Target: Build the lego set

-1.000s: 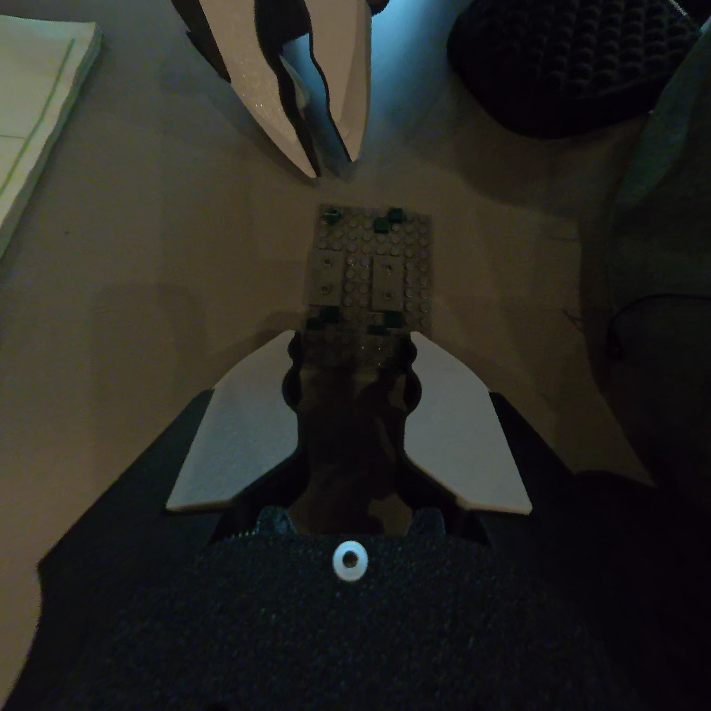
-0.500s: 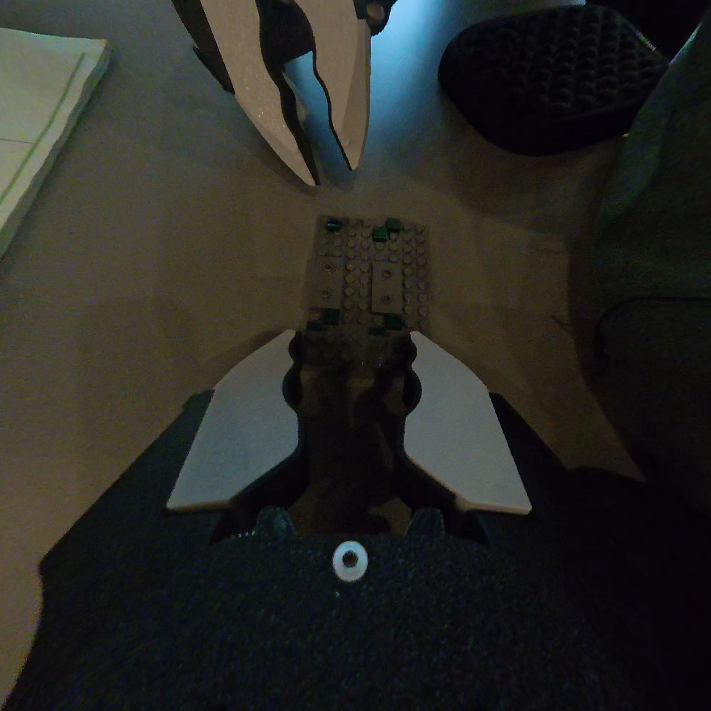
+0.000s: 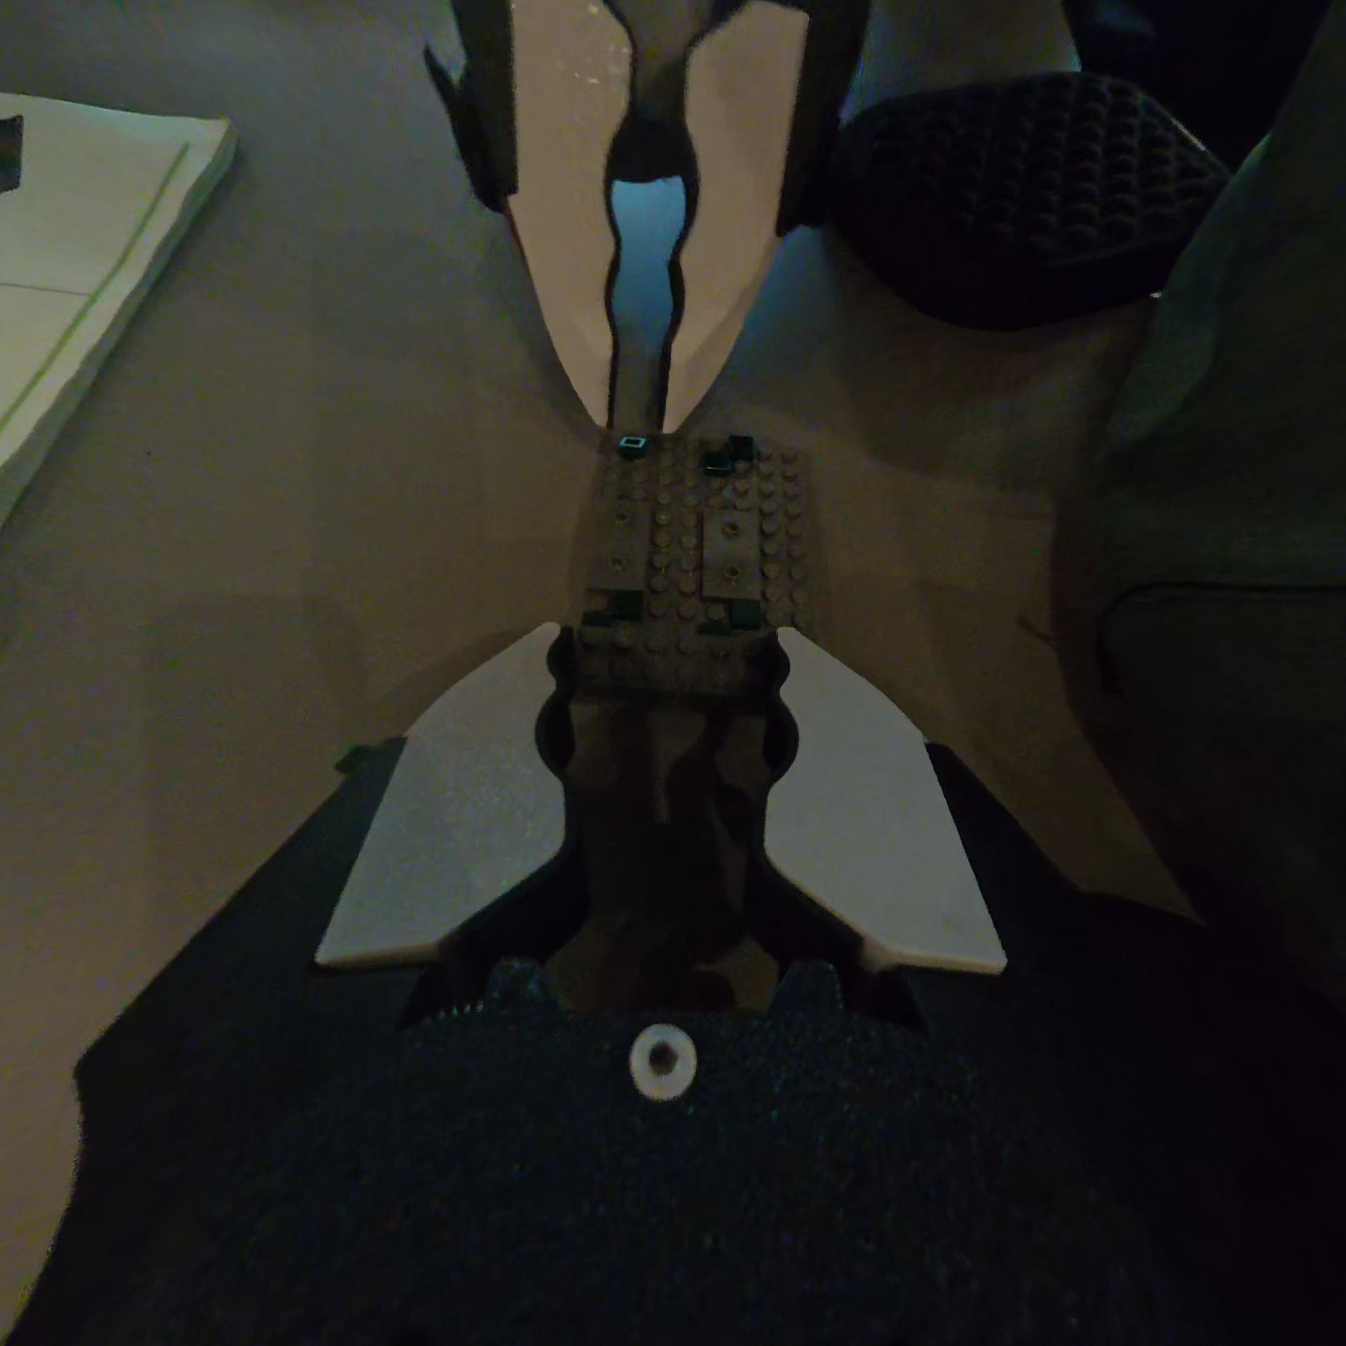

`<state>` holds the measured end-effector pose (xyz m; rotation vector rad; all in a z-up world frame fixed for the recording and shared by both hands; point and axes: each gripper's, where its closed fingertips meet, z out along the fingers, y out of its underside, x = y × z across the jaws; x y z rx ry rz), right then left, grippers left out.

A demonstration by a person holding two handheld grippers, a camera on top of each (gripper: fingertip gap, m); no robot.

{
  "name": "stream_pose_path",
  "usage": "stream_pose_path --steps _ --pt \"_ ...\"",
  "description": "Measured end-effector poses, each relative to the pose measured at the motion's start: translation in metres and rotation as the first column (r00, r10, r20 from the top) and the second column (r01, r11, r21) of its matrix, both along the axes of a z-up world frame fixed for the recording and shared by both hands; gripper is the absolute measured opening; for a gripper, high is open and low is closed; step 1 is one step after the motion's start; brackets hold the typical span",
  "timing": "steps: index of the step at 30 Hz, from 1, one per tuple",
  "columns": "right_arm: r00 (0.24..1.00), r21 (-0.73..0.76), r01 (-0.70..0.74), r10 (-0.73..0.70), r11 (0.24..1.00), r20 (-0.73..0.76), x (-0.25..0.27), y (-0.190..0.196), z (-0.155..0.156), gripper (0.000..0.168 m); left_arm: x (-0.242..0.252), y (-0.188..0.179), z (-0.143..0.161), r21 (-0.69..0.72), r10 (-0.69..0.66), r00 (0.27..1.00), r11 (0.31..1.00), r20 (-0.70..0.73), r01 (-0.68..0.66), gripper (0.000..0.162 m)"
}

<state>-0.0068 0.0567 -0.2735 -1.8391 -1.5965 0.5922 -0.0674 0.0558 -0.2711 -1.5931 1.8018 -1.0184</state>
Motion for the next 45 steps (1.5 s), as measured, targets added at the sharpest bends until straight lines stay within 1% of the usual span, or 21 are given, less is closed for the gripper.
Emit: stream_pose_path --steps 2,4,9,14,17,22,25,30,32,36,39,41,45 --pt "1.0 0.02 0.023 -0.023 1.0 -0.009 -0.001 0.0 -0.001 0.013 0.0 -0.001 -0.002 0.01 -0.002 1.0 1.0 -0.007 0.002 0.05" --pt "1.0 0.003 0.03 -0.03 1.0 -0.007 0.0 0.0 -0.004 0.013 0.0 -0.001 -0.002 0.013 -0.003 1.0 1.0 -0.01 0.003 0.051" --pt "0.999 0.026 0.024 -0.024 0.999 0.024 0.001 0.001 -0.008 0.008 -0.001 -0.001 -0.004 0.018 -0.004 1.0 1.0 -0.022 0.005 0.05" --pt "1.0 0.008 0.01 -0.011 1.0 0.026 -0.001 0.0 -0.007 0.008 -0.001 -0.001 -0.004 0.021 -0.005 1.0 1.0 -0.026 0.006 0.05" --pt "1.0 -0.067 -0.016 0.017 0.998 0.016 -0.003 -0.007 -0.006 0.008 -0.002 -0.001 -0.005 0.022 -0.005 1.0 1.0 -0.03 0.006 0.05" --pt "0.999 -0.27 -0.05 0.047 0.961 -0.016 -0.007 -0.019 0.0 0.008 -0.002 -0.002 -0.006 0.027 -0.009 0.999 1.0 -0.033 0.01 0.05" --pt "0.998 -0.314 -0.06 0.052 0.947 -0.036 -0.009 -0.018 0.003 0.011 -0.002 -0.002 -0.006 0.032 -0.011 0.999 0.999 -0.034 0.012 0.05" --pt "1.0 -0.243 -0.024 0.025 0.97 0.002 -0.004 -0.004 0.001 0.014 -0.003 -0.003 -0.006 0.036 -0.012 0.999 0.999 -0.035 0.013 0.05" --pt "0.999 -0.167 -0.023 0.027 0.986 0.021 -0.001 0.0 0.004 0.013 -0.003 -0.003 -0.007 0.038 -0.011 0.999 0.999 -0.036 0.012 0.05" --pt "0.996 -0.055 -0.088 0.088 0.995 0.006 -0.005 -0.013 0.01 0.009 -0.003 -0.002 -0.007 0.04 -0.01 0.999 0.999 -0.04 0.011 0.05" --pt "0.996 0.038 -0.084 0.083 0.996 0.022 -0.01 -0.015 0.007 0.006 -0.003 -0.003 -0.007 0.043 -0.009 0.999 0.999 -0.045 0.01 0.05" --pt "0.997 0.039 -0.064 0.063 0.997 0.041 -0.01 -0.015 0.002 0.007 -0.003 -0.003 -0.008 0.047 -0.008 0.999 0.999 -0.046 0.01 0.05" --pt "0.999 -0.072 -0.021 0.023 0.997 0.032 -0.009 -0.016 -0.007 0.009 -0.003 -0.004 -0.008 0.05 -0.01 0.999 0.999 -0.047 0.012 0.05"
